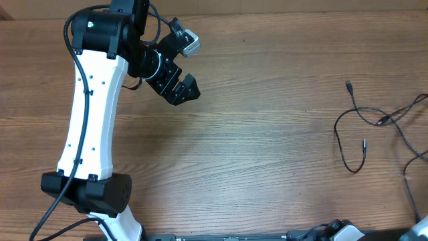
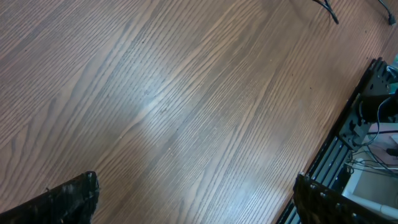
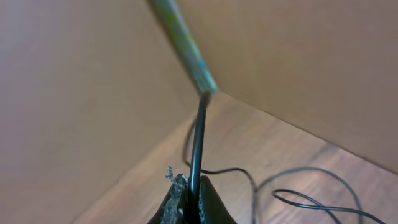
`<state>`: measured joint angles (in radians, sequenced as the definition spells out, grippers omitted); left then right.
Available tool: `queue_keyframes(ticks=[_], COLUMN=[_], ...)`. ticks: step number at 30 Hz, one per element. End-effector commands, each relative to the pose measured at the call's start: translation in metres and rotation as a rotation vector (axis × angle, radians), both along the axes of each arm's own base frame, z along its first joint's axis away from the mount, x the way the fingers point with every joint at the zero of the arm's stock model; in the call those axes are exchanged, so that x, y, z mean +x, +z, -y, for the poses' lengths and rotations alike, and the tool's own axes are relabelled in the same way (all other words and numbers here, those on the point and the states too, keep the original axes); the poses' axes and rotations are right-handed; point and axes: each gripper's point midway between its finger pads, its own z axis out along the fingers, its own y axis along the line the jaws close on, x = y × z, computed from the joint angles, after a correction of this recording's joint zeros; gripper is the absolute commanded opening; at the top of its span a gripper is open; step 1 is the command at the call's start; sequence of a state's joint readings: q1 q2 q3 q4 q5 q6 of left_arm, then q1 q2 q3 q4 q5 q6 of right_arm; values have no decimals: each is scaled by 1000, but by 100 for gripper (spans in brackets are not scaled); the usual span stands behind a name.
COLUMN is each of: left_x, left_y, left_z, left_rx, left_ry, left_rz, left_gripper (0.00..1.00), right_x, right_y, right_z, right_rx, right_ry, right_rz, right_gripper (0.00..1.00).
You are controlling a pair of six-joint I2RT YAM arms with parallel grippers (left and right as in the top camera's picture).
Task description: Untangle cables
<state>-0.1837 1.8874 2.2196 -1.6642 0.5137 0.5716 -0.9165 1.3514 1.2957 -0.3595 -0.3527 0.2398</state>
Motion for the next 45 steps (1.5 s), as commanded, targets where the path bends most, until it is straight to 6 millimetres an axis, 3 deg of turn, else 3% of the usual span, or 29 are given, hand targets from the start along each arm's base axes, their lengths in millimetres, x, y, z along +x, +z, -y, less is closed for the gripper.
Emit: queue_keyframes(ticks=[1, 8, 16, 18, 24, 28, 35, 40, 45], left_x=[-1, -1, -1, -1, -1, -1, -1, -1, -1], left_y=[8, 8, 8, 8, 8, 8, 8, 8, 8], left_z=[2, 2, 2, 2, 2, 2, 2, 2, 2], left_rx=[-5, -5, -5, -5, -5, -5, -5, -5, -5], left_ry=[3, 3, 3, 3, 3, 3, 3, 3, 3], left_rz=[22, 23, 22, 22, 22, 22, 22, 22, 22], left_gripper=[99, 99, 100, 100, 100, 100, 100, 100, 99], right_x=[-1, -4, -10, -10, -10, -10, 5, 22, 50], right_y=[-17, -65, -90, -91, -91, -93, -92, -88, -96], right_z=[22, 53, 68, 69, 69, 67, 40, -2, -58], right_rx=[61, 168, 214, 215, 230, 267, 347, 419, 377], right_ry=[-54, -112, -141, -142, -150, -162, -5, 214, 432], right_rz=[1, -48, -78, -79, -70, -55, -19, 16, -60], right_gripper=[4, 4, 5, 15, 85, 99, 100, 100, 100])
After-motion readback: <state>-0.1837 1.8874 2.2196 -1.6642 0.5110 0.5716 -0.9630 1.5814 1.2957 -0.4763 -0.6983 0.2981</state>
